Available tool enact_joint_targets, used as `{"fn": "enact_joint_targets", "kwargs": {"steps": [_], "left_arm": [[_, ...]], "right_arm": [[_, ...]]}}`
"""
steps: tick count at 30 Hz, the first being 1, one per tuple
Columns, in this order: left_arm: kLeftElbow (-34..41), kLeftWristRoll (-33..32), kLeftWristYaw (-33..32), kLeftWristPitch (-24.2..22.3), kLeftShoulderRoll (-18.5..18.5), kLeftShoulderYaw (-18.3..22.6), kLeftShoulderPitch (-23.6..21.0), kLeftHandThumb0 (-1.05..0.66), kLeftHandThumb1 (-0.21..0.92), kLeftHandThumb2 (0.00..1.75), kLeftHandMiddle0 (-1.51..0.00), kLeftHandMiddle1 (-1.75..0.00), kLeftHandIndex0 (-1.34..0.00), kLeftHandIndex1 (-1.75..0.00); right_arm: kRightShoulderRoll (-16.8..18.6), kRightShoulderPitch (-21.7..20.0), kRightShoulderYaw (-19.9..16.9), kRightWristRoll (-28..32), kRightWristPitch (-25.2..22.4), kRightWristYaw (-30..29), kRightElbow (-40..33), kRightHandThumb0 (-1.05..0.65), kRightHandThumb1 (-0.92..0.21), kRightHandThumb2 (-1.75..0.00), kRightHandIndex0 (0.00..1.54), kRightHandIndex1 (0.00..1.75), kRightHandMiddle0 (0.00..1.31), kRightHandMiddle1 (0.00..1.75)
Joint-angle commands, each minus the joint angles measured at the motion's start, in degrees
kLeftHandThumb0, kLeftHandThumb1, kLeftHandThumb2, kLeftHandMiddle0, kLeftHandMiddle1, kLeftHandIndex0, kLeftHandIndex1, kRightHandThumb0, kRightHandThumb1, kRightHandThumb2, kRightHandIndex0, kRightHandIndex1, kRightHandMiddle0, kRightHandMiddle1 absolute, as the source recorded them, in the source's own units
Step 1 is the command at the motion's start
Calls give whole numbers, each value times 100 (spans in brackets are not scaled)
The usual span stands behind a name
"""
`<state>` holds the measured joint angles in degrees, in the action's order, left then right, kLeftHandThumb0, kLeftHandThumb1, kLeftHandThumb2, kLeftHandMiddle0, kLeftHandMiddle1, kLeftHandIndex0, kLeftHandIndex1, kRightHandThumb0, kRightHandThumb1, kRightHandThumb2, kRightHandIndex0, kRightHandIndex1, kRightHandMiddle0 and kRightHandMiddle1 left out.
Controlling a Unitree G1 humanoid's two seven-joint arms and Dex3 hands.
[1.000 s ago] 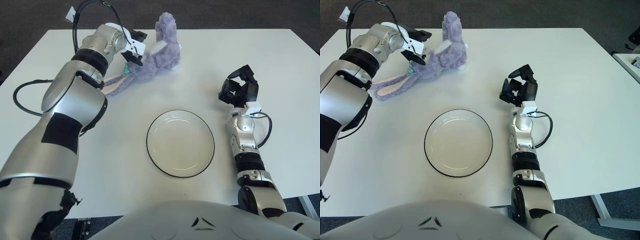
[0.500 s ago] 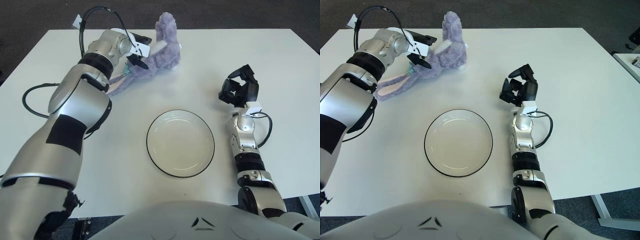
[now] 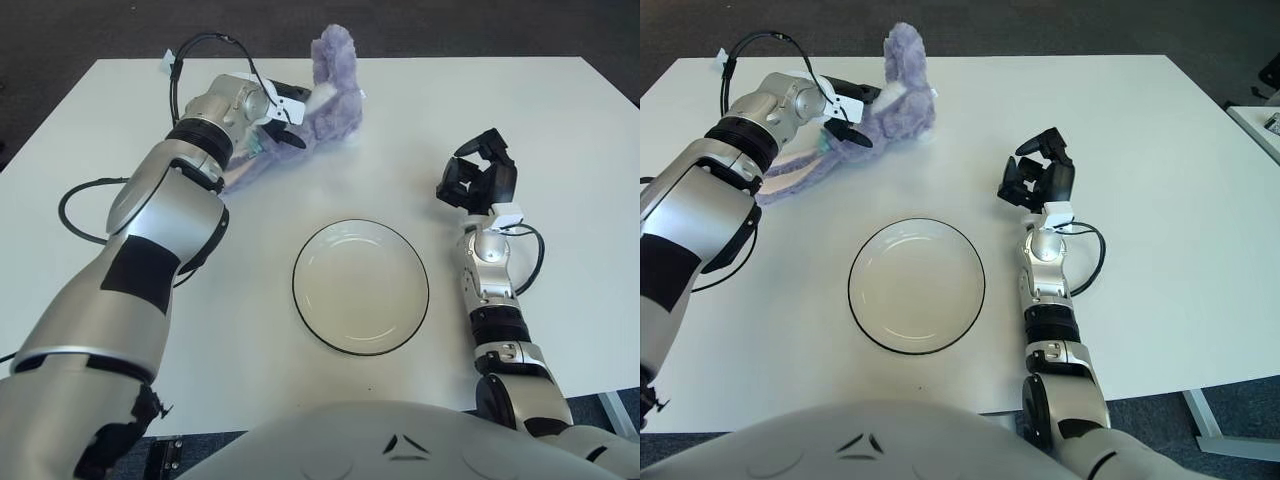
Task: Put the doll into the plate.
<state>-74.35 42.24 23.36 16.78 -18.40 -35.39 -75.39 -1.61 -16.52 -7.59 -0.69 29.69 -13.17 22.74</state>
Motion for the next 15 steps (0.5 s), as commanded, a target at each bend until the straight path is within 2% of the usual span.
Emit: {"fn": "enact_joint_targets", "kwargs": {"steps": [1,6,8,12,15], "left_arm": [[-68,-179,507,-24,147,112,158,-86,90,39,-54,-164,0,0],[-98,-269,701,-146,235,156,272,-81,88,37,-47,-161,0,0],[-109,-268,714,-189,248,149,374,-83,87,36,-45,-168,0,0],[-109,-246,695,-261,250,104,483,-87,86,34,-48,-173,0,0],[-81,-130,574,-344,261,-12,511,-97,88,29,-56,-174,0,0]], "right_arm": [[248,994,-75,113,-86,-1,438,-47,-36,-126,131,175,58,175],[263,1006,-106,133,-92,-7,429,-47,-36,-127,131,175,58,175],[266,1005,-123,135,-92,-11,434,-47,-36,-127,131,175,58,175],[282,1017,-144,100,-93,-40,422,-47,-36,-126,131,175,58,175],[284,1036,-151,61,-112,-74,392,-47,-36,-126,131,175,58,175]]}}
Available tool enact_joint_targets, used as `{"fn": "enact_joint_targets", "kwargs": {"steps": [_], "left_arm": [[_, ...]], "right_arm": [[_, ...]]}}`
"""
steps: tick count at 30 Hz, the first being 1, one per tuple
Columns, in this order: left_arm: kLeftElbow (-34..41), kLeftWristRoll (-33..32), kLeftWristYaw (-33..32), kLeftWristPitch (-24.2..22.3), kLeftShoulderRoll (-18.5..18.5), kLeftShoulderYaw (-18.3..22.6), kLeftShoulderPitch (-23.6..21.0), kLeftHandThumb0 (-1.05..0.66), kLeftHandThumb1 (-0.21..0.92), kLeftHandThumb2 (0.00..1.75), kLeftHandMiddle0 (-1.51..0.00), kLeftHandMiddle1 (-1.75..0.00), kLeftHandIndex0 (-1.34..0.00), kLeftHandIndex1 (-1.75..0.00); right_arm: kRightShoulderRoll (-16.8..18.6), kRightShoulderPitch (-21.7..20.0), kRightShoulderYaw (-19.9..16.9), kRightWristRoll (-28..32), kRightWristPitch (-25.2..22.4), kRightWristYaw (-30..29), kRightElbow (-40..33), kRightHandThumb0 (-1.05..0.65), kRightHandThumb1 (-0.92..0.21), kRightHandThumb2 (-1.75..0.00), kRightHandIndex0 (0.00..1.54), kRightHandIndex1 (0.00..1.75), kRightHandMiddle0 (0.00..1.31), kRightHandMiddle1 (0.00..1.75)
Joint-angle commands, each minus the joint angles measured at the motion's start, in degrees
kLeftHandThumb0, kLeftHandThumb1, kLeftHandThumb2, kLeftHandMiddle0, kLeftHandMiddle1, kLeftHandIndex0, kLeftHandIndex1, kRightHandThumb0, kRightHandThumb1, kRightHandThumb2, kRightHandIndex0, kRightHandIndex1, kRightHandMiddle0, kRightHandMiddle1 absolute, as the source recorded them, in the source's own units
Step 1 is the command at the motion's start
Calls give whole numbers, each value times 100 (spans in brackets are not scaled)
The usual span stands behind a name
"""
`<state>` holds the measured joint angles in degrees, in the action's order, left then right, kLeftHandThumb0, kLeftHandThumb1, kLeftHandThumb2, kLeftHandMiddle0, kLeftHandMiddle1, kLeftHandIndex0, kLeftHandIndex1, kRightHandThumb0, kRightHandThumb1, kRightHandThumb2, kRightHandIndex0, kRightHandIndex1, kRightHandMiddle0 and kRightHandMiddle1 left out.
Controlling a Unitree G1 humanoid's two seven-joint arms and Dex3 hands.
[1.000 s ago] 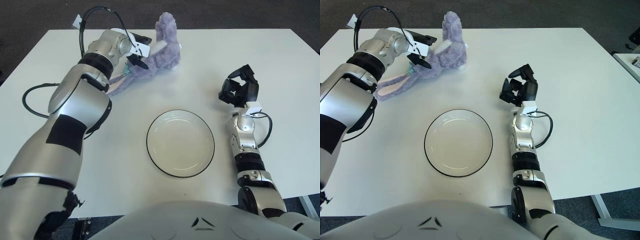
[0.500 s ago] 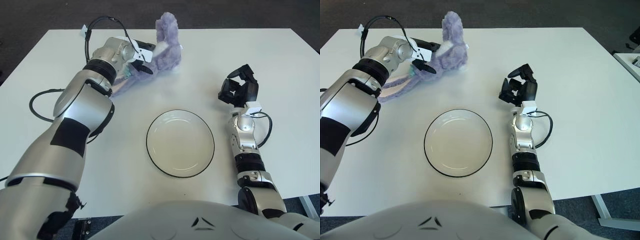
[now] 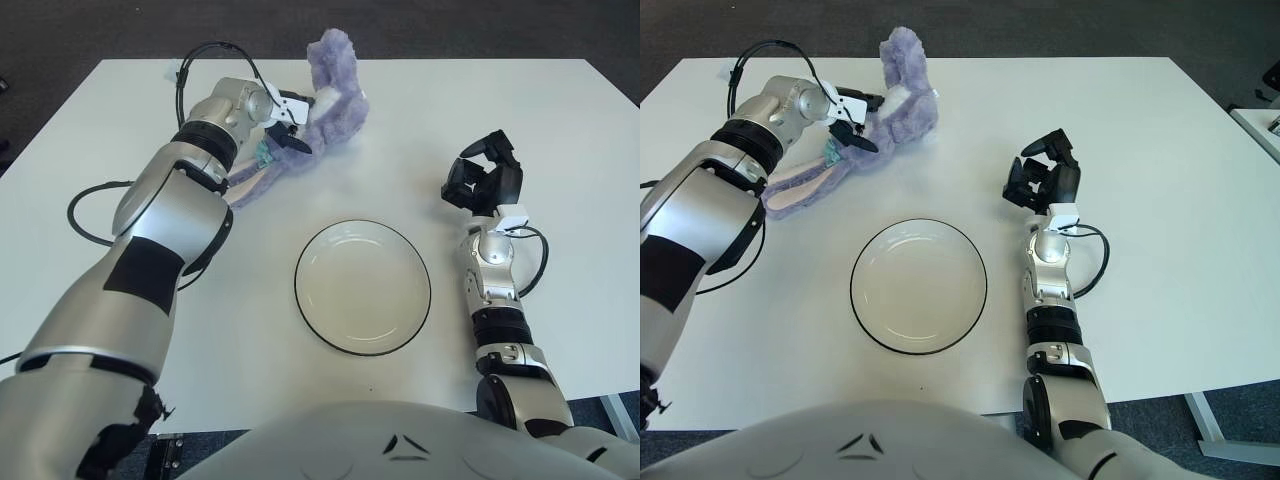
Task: Put the doll into the plate.
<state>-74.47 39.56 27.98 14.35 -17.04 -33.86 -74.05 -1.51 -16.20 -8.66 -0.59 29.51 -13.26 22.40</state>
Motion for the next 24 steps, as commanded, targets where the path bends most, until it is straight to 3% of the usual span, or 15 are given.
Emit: {"fn": "enact_joint_targets", "kwargs": {"steps": [1,9,18,24], "left_arm": [[-59,172,62,-119,127,-196,394,-100,89,27,-60,-174,0,0],[-43,393,-224,-246,174,-449,501,-89,89,23,-68,-175,0,0],[-52,589,-657,-360,250,-699,743,-73,86,27,-55,-158,0,0],[-91,689,-913,-561,325,-827,961,-67,72,49,-54,-151,0,0]], "right_arm": [[275,1014,-44,43,-101,-72,409,-47,-37,-126,131,175,58,175],[252,1070,-45,-11,-172,-121,291,-46,-38,-124,130,175,56,175],[234,1097,-57,-66,-280,-202,210,-46,-40,-122,129,175,55,175],[231,1121,-67,-73,-373,-251,130,-46,-40,-121,130,175,55,175]]}}
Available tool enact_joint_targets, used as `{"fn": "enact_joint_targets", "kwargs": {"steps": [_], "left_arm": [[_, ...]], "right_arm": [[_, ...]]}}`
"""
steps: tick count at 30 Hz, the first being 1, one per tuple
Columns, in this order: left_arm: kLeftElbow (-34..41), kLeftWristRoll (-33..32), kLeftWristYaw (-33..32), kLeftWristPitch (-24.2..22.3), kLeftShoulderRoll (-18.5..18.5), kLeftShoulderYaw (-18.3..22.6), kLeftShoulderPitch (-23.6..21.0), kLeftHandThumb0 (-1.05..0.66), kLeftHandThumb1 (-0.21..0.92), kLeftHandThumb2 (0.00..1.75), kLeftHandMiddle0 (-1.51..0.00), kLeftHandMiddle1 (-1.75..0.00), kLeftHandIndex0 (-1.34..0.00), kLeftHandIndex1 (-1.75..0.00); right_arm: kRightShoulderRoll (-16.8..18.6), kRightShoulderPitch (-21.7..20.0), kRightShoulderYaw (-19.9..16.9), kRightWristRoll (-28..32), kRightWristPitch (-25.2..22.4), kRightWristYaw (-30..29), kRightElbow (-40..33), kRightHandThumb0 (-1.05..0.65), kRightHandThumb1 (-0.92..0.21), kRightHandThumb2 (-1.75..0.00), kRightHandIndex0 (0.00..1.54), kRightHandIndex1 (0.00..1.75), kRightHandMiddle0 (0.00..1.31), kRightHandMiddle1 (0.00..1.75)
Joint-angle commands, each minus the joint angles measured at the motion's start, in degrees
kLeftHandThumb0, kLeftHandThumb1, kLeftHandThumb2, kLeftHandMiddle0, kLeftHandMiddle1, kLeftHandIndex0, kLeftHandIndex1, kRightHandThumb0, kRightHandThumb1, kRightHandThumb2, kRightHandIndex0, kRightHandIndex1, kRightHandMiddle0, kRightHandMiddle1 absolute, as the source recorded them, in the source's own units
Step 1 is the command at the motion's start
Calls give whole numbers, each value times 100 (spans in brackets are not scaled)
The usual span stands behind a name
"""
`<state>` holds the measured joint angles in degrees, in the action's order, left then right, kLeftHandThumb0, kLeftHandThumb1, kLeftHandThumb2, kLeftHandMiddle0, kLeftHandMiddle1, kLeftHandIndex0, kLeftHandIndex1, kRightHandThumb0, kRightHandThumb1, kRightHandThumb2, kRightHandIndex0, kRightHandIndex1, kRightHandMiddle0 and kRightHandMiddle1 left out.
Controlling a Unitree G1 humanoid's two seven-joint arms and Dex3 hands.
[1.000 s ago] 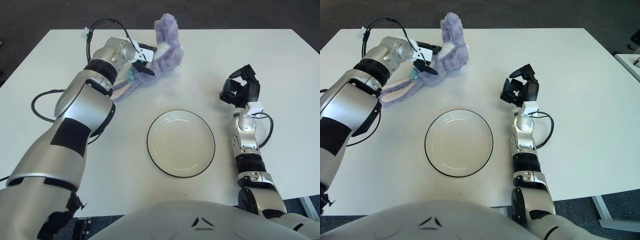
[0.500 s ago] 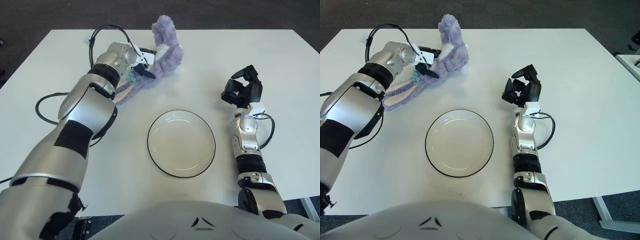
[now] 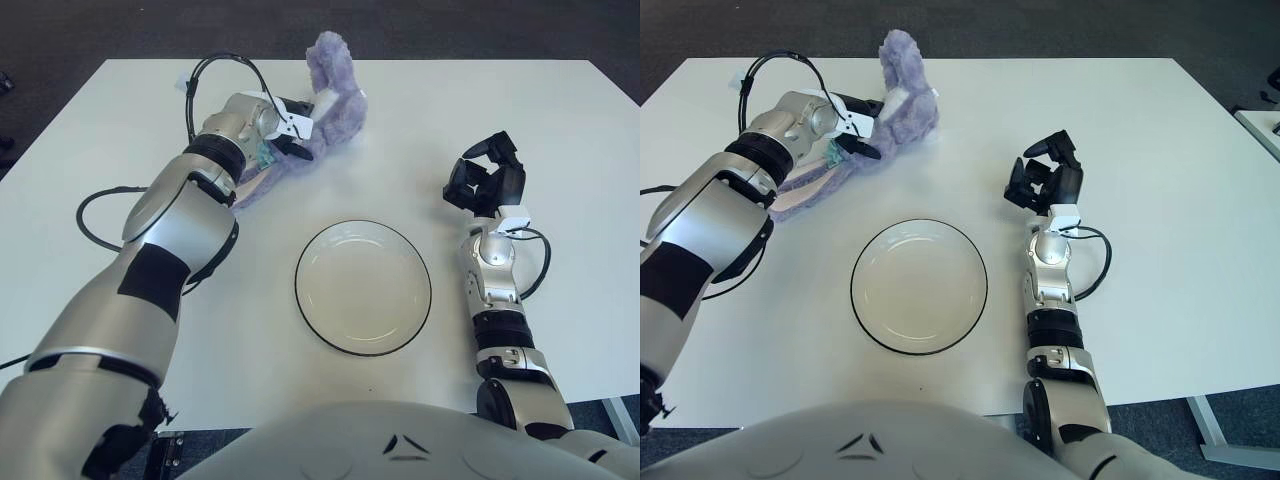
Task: Put the doll into the plate.
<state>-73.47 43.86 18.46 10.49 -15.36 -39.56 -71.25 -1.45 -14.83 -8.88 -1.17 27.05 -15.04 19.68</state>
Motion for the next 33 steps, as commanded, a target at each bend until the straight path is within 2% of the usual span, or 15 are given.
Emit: {"fn": "enact_joint_targets", "kwargs": {"steps": [1,6,15,23,33], "left_arm": [[-193,259,20,-215,172,-269,715,-66,69,53,-54,-150,0,0],[-201,205,-23,-460,265,-271,904,-67,64,60,-52,-147,0,0],[-218,205,-11,-837,396,-315,1055,-72,64,59,-49,-144,0,0],[-180,183,-70,-1039,444,-319,1151,-69,62,59,-51,-146,0,0],[-157,102,-364,-1224,539,-229,1364,-71,61,60,-47,-158,0,0]], "right_arm": [[223,985,-45,-15,-130,-75,398,-46,-40,-121,130,175,55,175],[191,998,-43,-3,-103,-39,388,-46,-41,-121,130,175,55,175],[158,1029,-83,50,-70,29,383,-46,-41,-121,130,175,54,175],[153,1029,-103,9,-23,1,388,-46,-41,-121,130,175,55,175],[105,1037,-127,-53,13,-29,388,-46,-40,-122,131,175,55,175]]}}
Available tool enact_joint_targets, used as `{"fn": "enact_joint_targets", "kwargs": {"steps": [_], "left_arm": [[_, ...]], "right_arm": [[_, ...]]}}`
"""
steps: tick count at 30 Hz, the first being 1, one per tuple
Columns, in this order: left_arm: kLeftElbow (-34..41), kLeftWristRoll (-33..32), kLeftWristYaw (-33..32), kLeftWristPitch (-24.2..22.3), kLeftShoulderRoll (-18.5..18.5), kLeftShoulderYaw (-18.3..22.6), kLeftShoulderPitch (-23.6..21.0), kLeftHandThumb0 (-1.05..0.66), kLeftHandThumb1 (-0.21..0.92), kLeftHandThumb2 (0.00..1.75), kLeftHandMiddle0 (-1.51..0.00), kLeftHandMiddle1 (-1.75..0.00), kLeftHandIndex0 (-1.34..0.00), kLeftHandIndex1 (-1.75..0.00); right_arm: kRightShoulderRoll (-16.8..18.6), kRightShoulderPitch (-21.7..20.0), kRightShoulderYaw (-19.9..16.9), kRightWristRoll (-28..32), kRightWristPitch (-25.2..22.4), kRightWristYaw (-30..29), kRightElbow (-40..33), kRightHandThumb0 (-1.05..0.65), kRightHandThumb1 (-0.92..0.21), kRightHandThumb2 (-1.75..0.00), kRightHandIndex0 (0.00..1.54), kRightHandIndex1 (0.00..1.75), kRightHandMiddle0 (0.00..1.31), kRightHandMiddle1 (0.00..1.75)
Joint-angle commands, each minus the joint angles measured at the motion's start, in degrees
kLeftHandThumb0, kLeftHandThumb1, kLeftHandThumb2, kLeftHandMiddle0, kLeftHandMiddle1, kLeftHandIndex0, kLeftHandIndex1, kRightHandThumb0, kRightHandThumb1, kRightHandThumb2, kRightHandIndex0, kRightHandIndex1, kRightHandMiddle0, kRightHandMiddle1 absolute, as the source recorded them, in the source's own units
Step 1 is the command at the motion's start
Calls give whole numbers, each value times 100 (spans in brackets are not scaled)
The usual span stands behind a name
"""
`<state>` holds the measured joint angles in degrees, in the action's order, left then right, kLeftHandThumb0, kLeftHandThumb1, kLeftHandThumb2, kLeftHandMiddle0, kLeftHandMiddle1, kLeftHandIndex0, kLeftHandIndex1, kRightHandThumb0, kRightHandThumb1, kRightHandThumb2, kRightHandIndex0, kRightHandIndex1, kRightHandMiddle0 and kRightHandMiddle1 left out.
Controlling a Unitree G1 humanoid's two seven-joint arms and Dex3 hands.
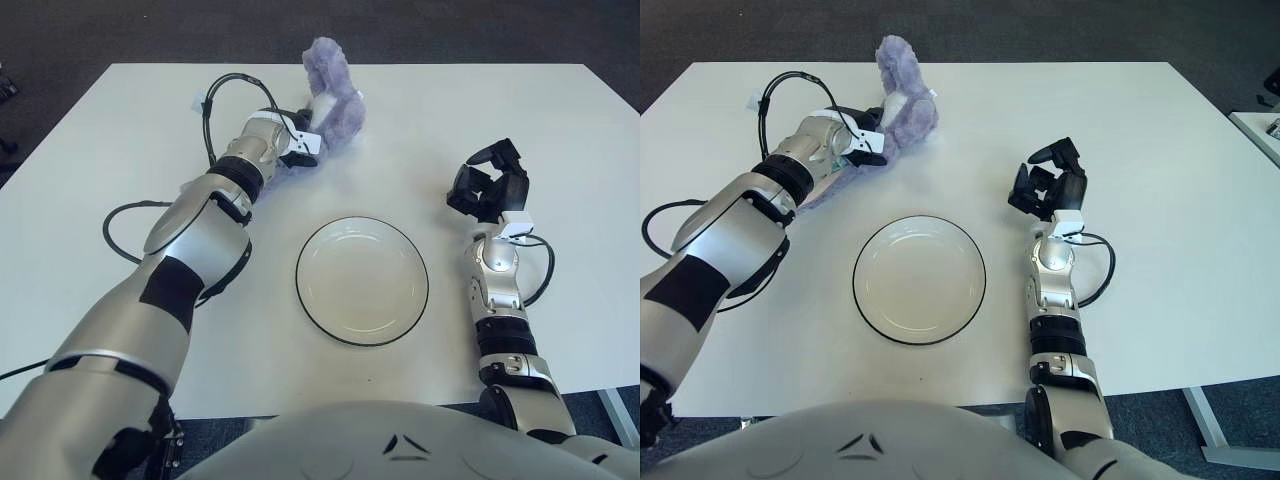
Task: Put the doll into the plate.
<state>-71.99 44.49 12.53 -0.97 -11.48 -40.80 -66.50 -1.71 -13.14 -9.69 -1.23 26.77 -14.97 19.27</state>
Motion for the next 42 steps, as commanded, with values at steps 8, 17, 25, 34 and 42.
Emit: {"fn": "enact_joint_targets", "kwargs": {"steps": [8,17,25,34,42], "left_arm": [[-386,-106,158,-252,243,86,984,-65,49,72,-57,-158,0,-14],[-369,-149,-71,-155,220,197,1065,-62,46,74,-64,-158,0,-39],[-358,-249,-352,-42,208,359,1146,24,37,99,-75,-145,0,-84],[-274,-343,-663,236,147,476,1229,47,27,117,-80,-146,0,-161],[-288,-323,-702,318,126,463,1235,48,28,117,-78,-147,-26,-174]], "right_arm": [[136,858,-86,-37,36,-97,445,-46,-39,-123,131,175,56,175],[158,848,-100,-37,21,-171,430,-47,-38,-124,131,175,57,175],[155,831,-116,-2,40,-167,462,-47,-36,-126,131,175,58,175],[152,830,-135,-3,55,-161,482,-47,-36,-126,132,175,58,175],[145,836,-142,8,21,-122,480,-47,-36,-126,131,175,58,175]]}}
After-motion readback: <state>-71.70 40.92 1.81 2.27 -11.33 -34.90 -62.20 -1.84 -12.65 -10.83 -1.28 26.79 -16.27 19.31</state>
